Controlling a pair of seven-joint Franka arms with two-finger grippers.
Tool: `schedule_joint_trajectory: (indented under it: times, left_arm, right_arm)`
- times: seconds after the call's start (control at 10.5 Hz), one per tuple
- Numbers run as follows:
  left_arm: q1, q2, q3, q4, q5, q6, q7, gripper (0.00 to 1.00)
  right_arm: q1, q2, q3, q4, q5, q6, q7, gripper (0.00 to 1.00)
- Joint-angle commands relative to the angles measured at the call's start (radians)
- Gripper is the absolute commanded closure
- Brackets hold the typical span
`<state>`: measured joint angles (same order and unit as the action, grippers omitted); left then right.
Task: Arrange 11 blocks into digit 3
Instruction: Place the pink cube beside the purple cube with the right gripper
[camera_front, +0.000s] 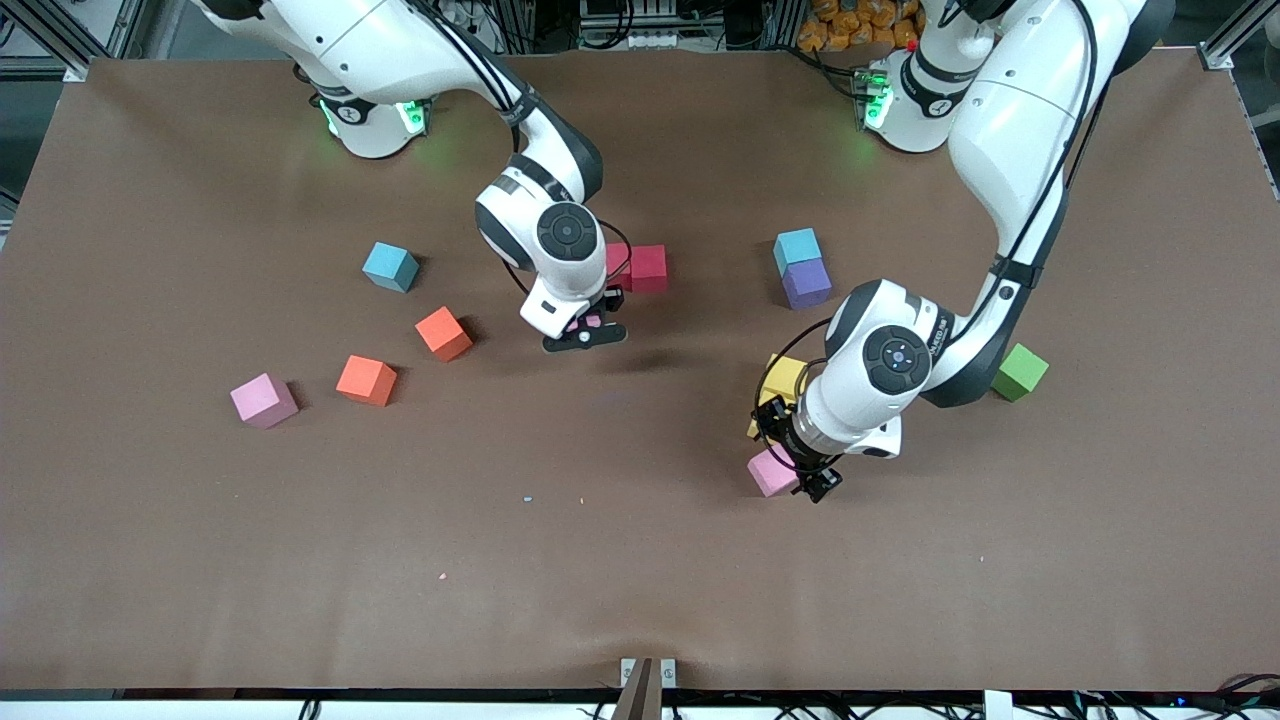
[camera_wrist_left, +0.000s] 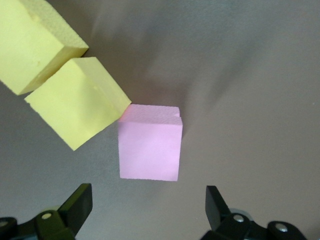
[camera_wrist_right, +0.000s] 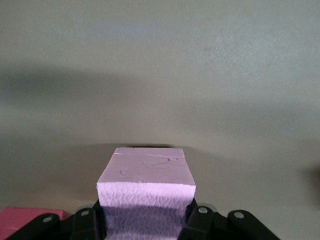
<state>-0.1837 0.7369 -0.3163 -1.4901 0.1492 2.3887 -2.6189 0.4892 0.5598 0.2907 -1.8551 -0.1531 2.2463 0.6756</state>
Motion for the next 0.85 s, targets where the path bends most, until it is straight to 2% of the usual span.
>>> schedule_joint_trajectory:
  times: [0.0,0.76]
  left_arm:
    - [0.007,-0.019,-0.001,0.001,0.021,-0.016,0.06,0.0]
    - [0.029,-0.031,0.006,0.062,0.02,0.015,0.071,0.0]
  right_arm:
    - [-0.003,-0.003,0.012,-0.009,-0.006,0.002,0.021,1.0]
    - [-0.004,-0.001,0.018,-0.039,-0.008,0.009,0.021,1.0]
